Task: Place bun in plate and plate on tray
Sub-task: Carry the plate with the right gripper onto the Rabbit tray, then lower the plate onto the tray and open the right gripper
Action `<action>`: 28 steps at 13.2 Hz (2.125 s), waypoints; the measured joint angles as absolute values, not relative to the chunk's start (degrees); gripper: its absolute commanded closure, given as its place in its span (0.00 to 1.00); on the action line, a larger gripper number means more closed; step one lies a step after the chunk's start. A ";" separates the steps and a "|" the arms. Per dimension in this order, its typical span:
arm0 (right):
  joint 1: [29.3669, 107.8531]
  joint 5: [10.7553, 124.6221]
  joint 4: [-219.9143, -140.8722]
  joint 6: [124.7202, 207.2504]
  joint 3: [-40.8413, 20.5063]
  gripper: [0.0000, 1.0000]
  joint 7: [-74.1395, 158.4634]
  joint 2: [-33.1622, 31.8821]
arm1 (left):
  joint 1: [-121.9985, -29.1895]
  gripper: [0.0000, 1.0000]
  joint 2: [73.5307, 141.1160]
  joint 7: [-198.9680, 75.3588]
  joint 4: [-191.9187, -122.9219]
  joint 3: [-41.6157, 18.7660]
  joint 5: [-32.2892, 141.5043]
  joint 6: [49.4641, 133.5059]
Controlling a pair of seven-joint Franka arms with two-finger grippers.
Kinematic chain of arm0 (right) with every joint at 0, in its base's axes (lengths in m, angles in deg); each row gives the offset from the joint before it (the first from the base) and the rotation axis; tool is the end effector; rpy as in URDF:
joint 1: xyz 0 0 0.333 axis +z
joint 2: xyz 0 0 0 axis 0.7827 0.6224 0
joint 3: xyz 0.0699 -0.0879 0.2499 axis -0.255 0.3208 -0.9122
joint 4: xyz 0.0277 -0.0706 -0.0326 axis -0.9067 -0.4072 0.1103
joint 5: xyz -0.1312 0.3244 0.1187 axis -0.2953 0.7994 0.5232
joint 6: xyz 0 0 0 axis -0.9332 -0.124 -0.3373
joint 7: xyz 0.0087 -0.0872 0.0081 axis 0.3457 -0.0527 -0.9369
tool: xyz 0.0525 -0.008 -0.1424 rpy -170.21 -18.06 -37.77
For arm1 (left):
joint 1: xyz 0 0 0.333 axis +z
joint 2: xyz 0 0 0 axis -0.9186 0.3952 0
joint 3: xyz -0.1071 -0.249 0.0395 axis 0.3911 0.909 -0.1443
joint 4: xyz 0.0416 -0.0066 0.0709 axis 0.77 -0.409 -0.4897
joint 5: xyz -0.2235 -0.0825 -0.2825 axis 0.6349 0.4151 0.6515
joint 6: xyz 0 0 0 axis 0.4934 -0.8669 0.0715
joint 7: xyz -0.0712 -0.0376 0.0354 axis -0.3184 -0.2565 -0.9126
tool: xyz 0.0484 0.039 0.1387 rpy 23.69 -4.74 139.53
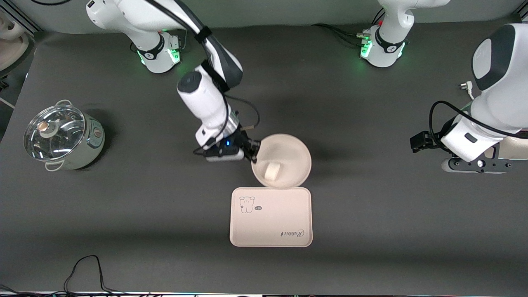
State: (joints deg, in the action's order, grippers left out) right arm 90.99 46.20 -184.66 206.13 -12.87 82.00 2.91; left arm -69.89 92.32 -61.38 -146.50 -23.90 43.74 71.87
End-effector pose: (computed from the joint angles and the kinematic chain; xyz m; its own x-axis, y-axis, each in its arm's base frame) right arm 0.5393 0.3996 0.2705 0.9484 -0.2168 0.2315 -0.1159 -0.9163 -0.3835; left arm 0.5771 -0.0827 0.4562 0.9988 -0.0387 -0.0311 -0.0393 -0.9991 -0.0177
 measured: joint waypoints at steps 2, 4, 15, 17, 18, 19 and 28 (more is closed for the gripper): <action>88.09 46.39 -174.36 199.65 -12.83 1.00 82.00 8.10 | -69.84 0.00 92.31 -61.38 -146.49 -23.94 43.74 72.04; 85.27 47.43 -165.34 194.57 -12.82 1.00 81.93 12.46 | -69.80 0.00 92.30 -61.38 -146.47 -24.02 43.74 72.06; 83.77 49.82 -151.72 205.78 -12.96 1.00 81.72 34.05 | -69.80 0.00 91.53 -61.38 -146.28 -24.01 43.75 72.15; 83.95 49.90 -151.58 207.03 -12.98 1.00 81.73 35.74 | -69.79 0.00 90.96 -61.38 -146.27 -24.08 43.75 72.07; 83.95 49.92 -151.51 207.04 -12.98 0.92 81.73 36.18 | -69.77 0.00 90.80 -61.38 -146.27 -24.25 43.75 72.00; 83.95 49.94 -151.49 207.12 -12.99 0.64 81.73 36.44 | -69.73 0.00 90.75 -61.38 -146.27 -24.50 43.75 71.90; 83.63 50.03 -149.62 195.44 -12.53 0.00 81.77 31.39 | -69.32 0.00 89.05 -61.39 -145.40 -25.89 43.75 69.73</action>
